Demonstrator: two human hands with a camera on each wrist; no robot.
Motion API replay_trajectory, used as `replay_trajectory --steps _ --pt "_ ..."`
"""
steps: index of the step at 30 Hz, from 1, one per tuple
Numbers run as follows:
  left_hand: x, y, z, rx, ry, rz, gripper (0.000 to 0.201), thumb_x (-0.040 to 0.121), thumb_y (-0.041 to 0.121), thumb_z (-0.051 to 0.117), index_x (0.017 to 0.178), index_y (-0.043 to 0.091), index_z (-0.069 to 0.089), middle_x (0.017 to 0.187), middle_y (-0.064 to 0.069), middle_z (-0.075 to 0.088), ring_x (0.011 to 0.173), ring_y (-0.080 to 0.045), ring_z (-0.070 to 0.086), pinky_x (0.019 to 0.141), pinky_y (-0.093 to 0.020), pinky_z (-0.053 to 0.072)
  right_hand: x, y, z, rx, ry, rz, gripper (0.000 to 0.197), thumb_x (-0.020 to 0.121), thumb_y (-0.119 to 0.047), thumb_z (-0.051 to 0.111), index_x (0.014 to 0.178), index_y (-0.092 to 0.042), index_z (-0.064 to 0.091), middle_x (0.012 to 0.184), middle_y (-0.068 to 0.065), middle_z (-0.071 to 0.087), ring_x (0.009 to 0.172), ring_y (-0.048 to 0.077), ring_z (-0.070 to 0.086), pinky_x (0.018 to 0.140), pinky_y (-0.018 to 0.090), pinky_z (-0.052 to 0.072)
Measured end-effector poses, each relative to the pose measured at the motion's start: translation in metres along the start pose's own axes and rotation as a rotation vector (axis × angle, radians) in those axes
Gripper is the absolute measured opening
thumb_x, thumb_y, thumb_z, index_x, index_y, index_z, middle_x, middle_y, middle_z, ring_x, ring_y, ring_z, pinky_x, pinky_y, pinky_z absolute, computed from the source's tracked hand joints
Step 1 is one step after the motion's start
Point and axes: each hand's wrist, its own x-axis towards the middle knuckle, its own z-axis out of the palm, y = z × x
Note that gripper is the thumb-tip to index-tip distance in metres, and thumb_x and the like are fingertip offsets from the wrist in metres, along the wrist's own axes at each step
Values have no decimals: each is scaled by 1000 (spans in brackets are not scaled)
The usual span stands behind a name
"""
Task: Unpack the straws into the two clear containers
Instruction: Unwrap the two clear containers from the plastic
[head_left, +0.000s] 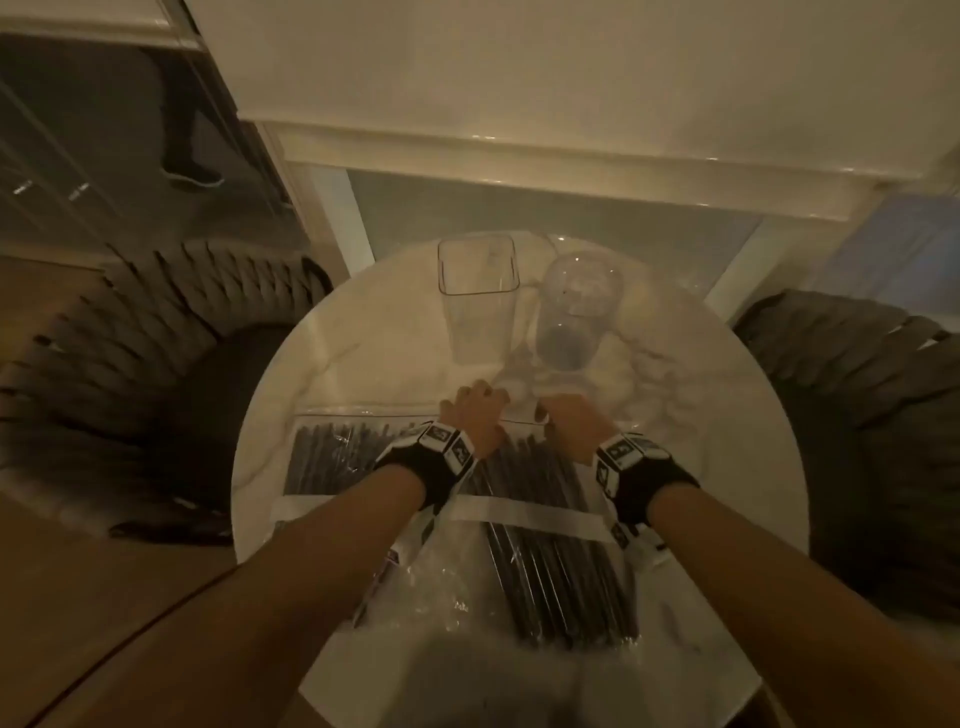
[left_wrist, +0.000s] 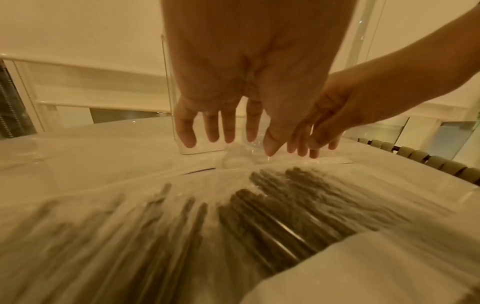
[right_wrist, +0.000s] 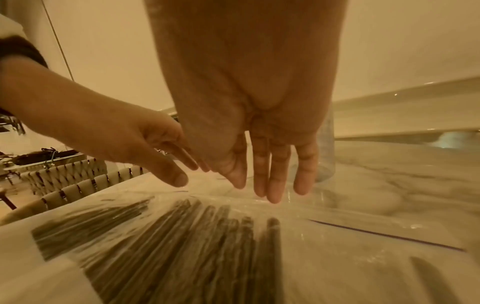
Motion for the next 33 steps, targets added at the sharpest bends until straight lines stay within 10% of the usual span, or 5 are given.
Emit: replay_trajectory --steps 10,17,24,28,33 --pt "20 -12 -5 -28 -134 -91 20 93 11 44 101 13 63 114 -8 58 112 -27 51 109 -61 16 30 -2 21 7 -130 84 37 89 -19 47 126 -20 45 138 3 46 129 25 42 111 58 19" --pt "11 -24 -1 -30 -106 -99 39 91 14 54 128 18 44 128 -8 50 120 -29 47 103 -45 28 28 12 22 -125 -190 172 45 90 -38 50 128 -15 46 135 8 47 128 31 41 109 60 21" --pt "-21 -16 -28 -33 99 39 17 95 24 49 100 24 65 111 3 64 108 -20 54 95 -39 31 -18 -12 -37 120 -6 20 16 86 -18 58 91 -9 71 98 9 69 92 22 63 89 36 49" --pt "-54 -1 -62 -464 292 9 28 97 39 47 81 16 53 80 0 62 67 -10 57 59 -16 38 -70 -35 -90 200 254 -92 10 85 -15 63 82 -10 72 80 4 69 73 15 62 73 30 49" --pt "-102 41 -107 -956 358 9 50 87 61 48 88 13 62 81 -4 70 67 -17 68 58 -24 53 -137 -78 -110 112 582 -306 13 86 -18 61 86 -12 73 80 0 64 71 15 55 62 26 45"
